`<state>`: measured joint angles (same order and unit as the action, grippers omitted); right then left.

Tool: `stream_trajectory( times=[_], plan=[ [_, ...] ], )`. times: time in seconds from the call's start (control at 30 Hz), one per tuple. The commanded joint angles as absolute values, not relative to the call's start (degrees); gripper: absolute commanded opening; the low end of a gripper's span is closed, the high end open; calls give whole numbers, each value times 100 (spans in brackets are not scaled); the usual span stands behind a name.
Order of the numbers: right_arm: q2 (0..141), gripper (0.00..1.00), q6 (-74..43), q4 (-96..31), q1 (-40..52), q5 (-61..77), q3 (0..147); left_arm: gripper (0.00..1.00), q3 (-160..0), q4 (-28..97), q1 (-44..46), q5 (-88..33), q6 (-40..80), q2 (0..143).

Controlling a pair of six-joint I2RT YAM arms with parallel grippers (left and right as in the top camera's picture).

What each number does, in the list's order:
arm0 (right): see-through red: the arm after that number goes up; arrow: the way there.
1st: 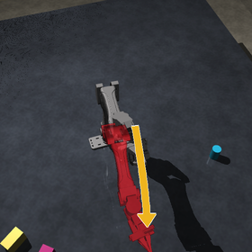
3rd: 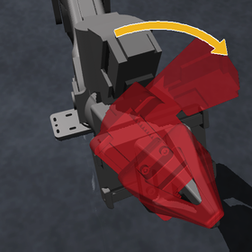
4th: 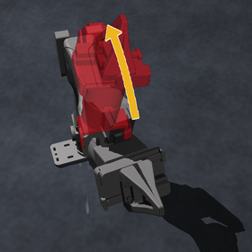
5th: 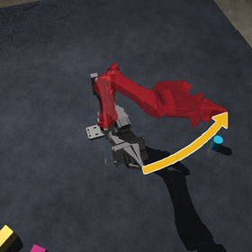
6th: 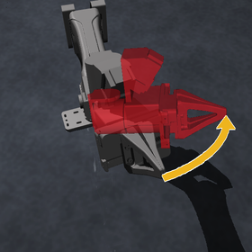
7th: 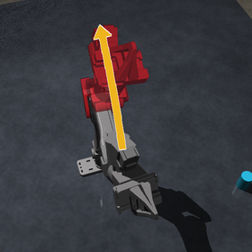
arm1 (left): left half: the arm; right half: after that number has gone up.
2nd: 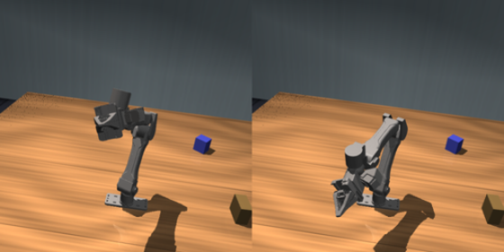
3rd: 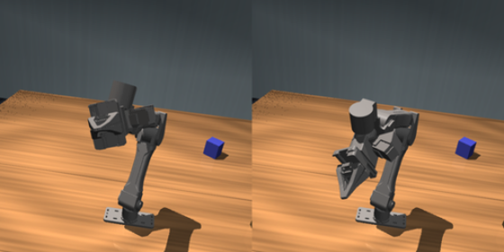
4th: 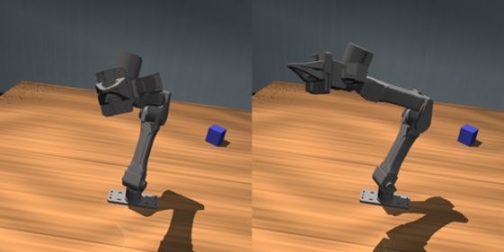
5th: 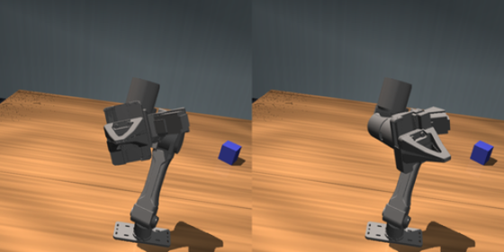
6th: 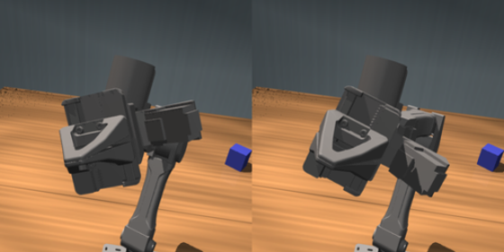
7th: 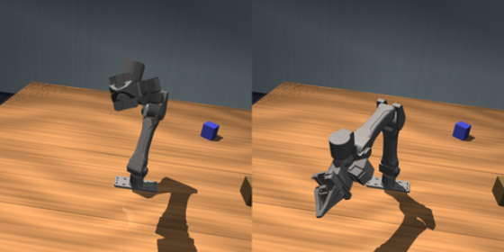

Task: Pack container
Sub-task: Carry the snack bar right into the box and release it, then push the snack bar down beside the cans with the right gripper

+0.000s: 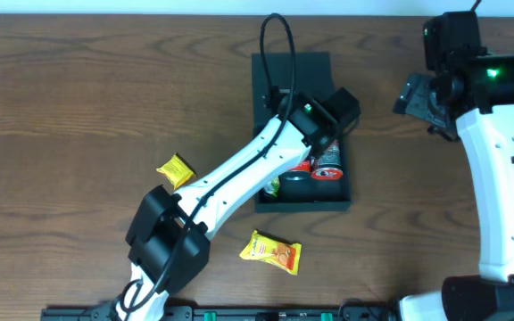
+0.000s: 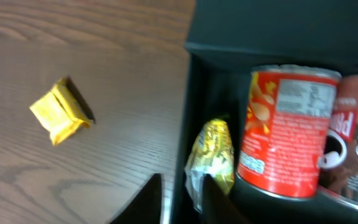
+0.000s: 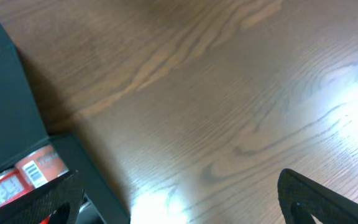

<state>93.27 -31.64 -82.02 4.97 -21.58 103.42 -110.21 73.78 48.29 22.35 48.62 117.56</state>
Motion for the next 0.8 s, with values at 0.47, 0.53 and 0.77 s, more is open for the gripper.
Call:
stream_trajectory(
  times=[0.47,0.53,0.77],
  plan=[
    [9327,70,-2711,-8169,1129,-99,9284,95,-11063,7760,2386,2359,2200,9360],
    [9345,78,-2910,-8016,1774,-467,9284,95,-11063,7616,1973,1986,1931,9445],
    [9732,69,-4040,-7214,3035,-434,9286,95,-11061,7078,1009,1927,1007,9546]
  ],
)
